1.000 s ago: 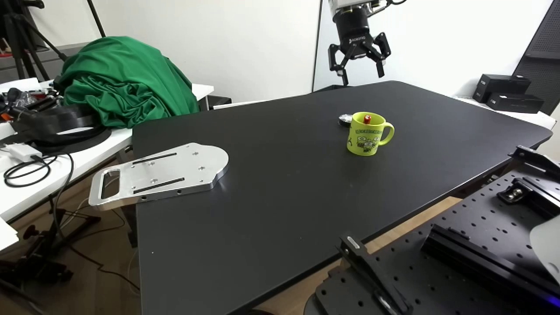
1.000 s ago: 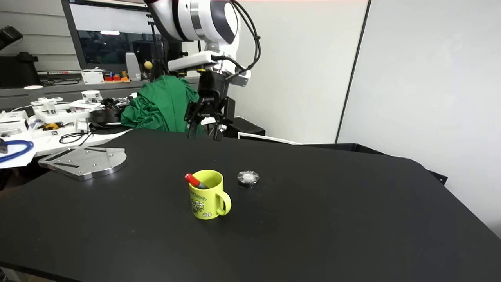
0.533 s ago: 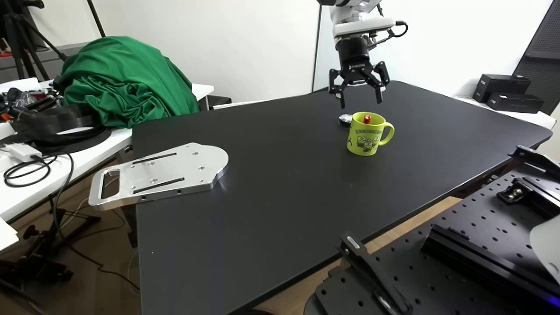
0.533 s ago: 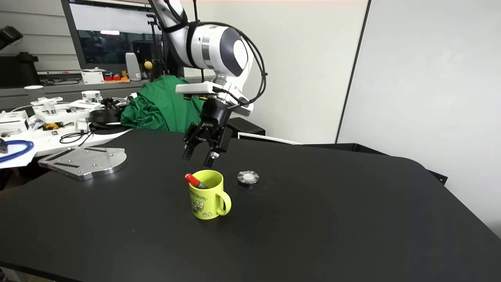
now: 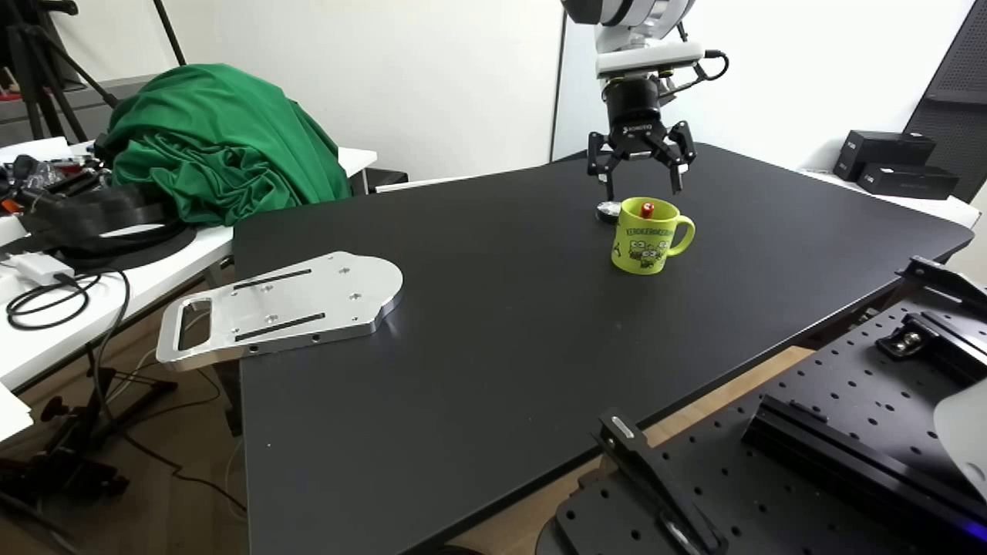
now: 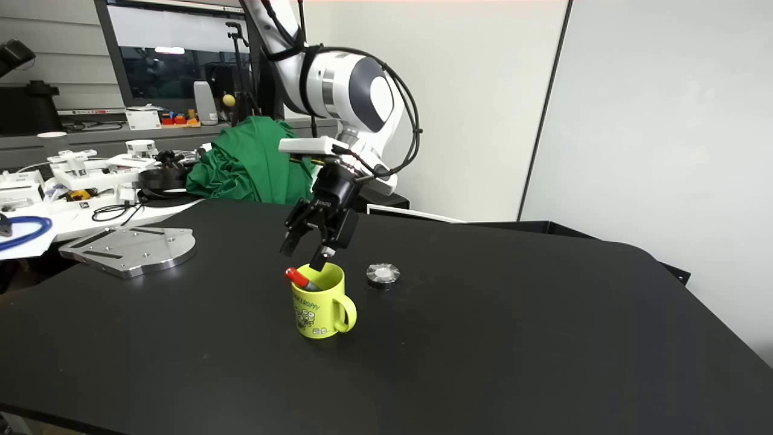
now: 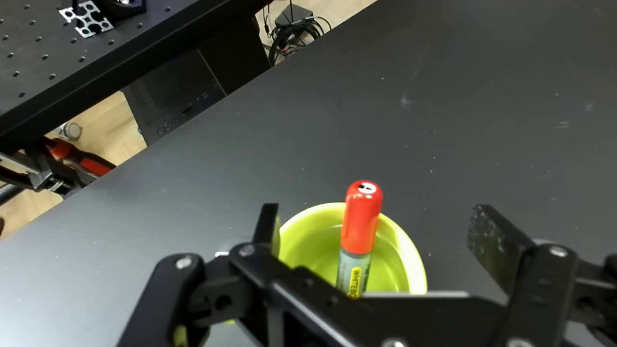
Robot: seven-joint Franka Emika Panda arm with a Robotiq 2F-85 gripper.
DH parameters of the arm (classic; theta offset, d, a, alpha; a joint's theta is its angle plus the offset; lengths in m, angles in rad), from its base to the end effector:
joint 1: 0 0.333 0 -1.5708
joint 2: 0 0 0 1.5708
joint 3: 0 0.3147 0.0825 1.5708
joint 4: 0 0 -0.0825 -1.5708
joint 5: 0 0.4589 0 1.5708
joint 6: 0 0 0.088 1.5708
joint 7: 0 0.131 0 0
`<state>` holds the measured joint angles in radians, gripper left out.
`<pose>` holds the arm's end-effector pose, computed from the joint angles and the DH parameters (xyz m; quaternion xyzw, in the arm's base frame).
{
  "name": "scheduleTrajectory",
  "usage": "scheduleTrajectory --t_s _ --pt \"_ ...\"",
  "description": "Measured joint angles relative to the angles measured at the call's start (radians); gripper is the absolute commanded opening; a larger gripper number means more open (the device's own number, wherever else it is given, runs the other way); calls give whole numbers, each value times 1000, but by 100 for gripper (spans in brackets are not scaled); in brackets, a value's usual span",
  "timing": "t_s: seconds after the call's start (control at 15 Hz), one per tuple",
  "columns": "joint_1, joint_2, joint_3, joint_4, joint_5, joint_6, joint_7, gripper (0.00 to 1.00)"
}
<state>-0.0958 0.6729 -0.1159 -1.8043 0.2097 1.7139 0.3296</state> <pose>0.5753 -0.1035 0.0642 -0.8788 0.2998 0.3699 0.0310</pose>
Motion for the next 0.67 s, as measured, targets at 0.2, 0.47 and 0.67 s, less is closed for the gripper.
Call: scheduleTrajectory --t_s 0.2,0.47,0.67 --pt "-9 13 -3 0 17 -6 0 100" --pt "-11 32 -7 0 34 -9 0 100" --pt "-11 37 -7 0 42 -9 0 69"
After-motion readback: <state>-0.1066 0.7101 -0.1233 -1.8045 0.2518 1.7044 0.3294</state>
